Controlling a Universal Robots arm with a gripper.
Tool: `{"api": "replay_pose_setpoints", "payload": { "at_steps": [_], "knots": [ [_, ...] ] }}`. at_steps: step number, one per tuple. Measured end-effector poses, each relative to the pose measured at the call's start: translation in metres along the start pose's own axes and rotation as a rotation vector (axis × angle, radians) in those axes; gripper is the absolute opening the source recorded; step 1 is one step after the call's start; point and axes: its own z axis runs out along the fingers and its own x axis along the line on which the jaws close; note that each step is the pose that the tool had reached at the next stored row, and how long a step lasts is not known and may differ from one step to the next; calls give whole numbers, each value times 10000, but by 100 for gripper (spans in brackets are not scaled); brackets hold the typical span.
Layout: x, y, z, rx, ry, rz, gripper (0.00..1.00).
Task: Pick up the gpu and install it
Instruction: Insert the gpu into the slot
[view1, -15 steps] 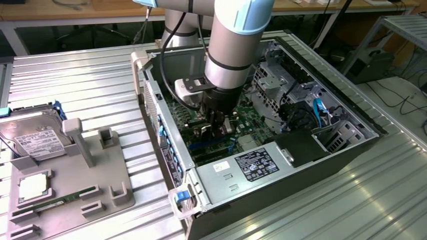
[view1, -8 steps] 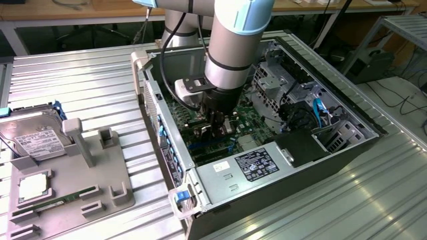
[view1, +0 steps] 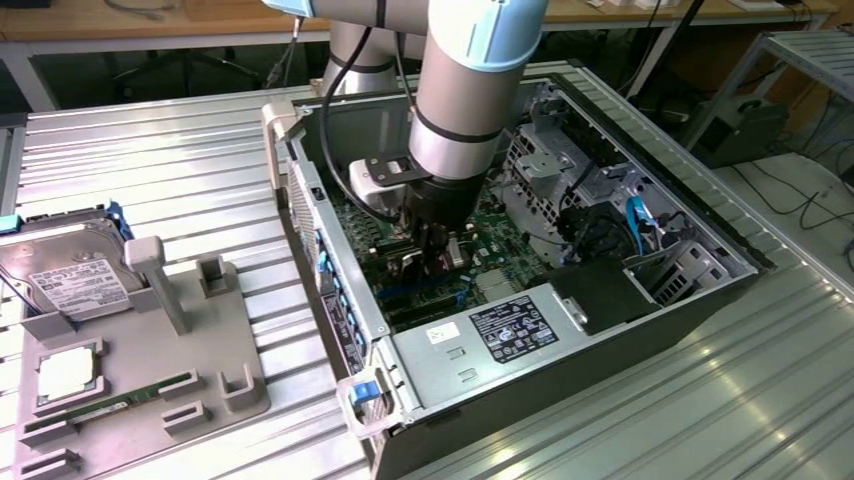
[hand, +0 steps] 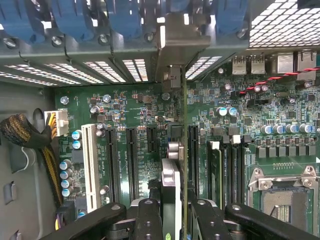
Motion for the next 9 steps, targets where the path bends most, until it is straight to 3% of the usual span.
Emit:
{"api": "replay_pose_setpoints", "payload": {
  "at_steps": [9],
  "knots": [
    [1,0,49,-11,0,1,28]
  ]
}}
